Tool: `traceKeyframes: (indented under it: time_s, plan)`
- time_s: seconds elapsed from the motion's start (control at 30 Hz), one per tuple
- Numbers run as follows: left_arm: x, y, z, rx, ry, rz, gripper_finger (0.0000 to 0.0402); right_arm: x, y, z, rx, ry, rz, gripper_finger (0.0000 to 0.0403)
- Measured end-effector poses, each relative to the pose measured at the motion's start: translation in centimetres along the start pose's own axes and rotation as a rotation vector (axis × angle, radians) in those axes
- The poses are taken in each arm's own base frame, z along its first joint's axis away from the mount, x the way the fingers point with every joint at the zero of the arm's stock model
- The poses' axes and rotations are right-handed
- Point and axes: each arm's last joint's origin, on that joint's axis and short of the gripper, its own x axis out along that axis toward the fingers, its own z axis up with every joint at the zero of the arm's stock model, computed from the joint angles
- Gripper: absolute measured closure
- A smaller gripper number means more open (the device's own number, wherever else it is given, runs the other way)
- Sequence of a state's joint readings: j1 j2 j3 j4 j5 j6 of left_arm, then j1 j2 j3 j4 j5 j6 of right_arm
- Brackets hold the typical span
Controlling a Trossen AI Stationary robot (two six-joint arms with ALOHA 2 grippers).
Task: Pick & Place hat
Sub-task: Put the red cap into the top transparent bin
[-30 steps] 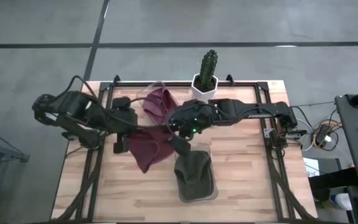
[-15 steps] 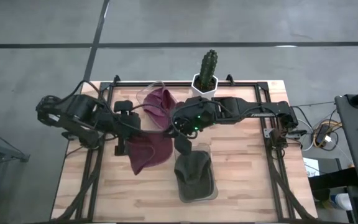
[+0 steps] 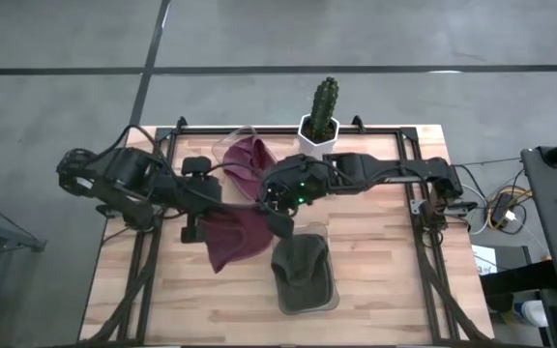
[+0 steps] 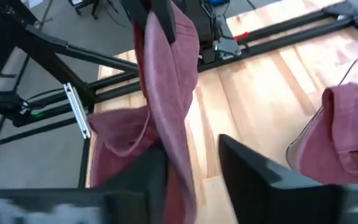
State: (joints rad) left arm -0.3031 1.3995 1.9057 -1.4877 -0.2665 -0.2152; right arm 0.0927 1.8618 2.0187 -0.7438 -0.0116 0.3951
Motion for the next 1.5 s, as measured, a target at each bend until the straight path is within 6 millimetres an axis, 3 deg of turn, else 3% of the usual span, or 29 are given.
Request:
traceKeyframes:
  time_s: [0.1,0.17,0.37,0.5,0.7,0.93,1.13,1.37,1.5]
  plan:
    - [0.0,0.0,0.2,0.004,-0.024,0.003,0.0392,0.1,-0.3,0.0,0.015,0.007,0.008,0.037]
    - [-0.1,0.1,0.3,0.008,-0.039,0.033,0.0383,0.1,-0.4,0.1,0.035,0.004,0.006,0.0384]
    - [-0.7,1.2,0.6,-0.013,-0.129,0.406,0.0343,0.0,-1.5,0.6,0.174,-0.04,-0.056,0.0391]
    - [-2.6,2.3,1.2,-0.06,-0.27,0.732,0.0317,0.5,-2.2,0.2,0.271,-0.048,-0.148,0.0392]
    - [-4.8,3.0,2.3,-0.12,-0.392,1.038,0.0307,0.3,-4.3,0.9,0.409,-0.153,-0.302,0.0391]
    - [-6.6,3.2,3.6,-0.201,-0.49,1.059,0.0305,1.0,-7.8,0.6,0.535,-0.184,-0.421,0.0391]
    - [-7.0,3.1,4.2,-0.219,-0.522,1.056,0.0305,2.5,-11.4,-0.9,0.655,-0.191,-0.515,0.039]
    - [-7.0,3.1,4.3,-0.223,-0.525,1.055,0.0305,4.3,-13.8,-2.5,0.75,-0.183,-0.442,0.0388]
    - [-7.0,3.1,4.3,-0.233,-0.532,1.051,0.0305,5.1,-14.6,-3.6,0.76,-0.15,-0.423,0.035]
